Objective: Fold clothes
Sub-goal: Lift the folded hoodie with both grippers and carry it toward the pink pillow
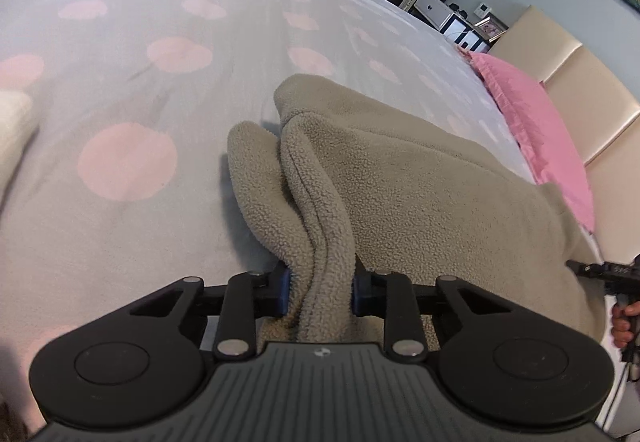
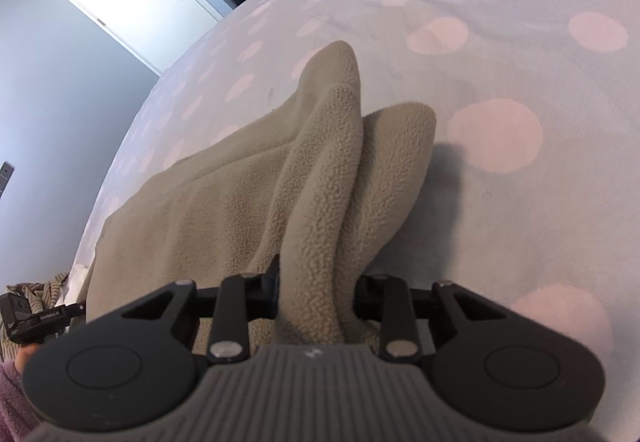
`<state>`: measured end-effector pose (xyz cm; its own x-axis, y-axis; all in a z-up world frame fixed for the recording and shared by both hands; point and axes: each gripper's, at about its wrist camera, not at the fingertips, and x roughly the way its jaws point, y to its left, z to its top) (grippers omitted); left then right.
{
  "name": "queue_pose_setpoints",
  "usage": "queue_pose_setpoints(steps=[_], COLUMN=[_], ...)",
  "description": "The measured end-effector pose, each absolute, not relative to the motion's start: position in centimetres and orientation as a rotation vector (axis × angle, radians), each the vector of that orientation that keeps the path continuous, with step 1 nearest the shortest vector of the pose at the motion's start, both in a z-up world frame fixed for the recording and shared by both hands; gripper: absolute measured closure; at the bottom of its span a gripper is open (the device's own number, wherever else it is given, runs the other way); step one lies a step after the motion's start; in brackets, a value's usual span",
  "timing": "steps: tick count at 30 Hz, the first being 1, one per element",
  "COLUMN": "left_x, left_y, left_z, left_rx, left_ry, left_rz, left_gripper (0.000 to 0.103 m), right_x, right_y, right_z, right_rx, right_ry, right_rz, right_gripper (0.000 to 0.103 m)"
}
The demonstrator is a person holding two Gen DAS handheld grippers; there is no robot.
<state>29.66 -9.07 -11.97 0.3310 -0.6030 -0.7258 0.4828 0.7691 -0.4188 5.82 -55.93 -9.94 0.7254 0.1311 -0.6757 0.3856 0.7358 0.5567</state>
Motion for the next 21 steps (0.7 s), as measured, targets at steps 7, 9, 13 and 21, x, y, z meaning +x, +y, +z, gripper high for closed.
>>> queue_pose_setpoints(steps=[7,9,13,21], left_x=[27.9,27.5,26.4,23.6], left_y=[-8.9,-8.8,-8.6,-8.5], left_z=[-8.9,-8.1,-6.3,-2.2], left_rx=[-0.106,-0.103,-0.104,-0.103], left_ry=[0.943,0.931,0.902,0.875], left_rz=[-0.717,-0.724,-0.747,-0.788], left_gripper=[0.083,0.084,0.085,0.086], right_x=[4.7,3.7,2.7,0.3], right_y=[-54.7,-54.2,-52.9,-51.5], right_z=[-6.9,-5.9,-3.7,0.5], right_rx=[0.709,0.699,0.672,0.653], right_ry=[0.716,0.696,0.657,0.599], right_rz=[-0.203,-0.214,-0.238,-0.238], right_gripper=[0.074,0.075,0.076,0.077])
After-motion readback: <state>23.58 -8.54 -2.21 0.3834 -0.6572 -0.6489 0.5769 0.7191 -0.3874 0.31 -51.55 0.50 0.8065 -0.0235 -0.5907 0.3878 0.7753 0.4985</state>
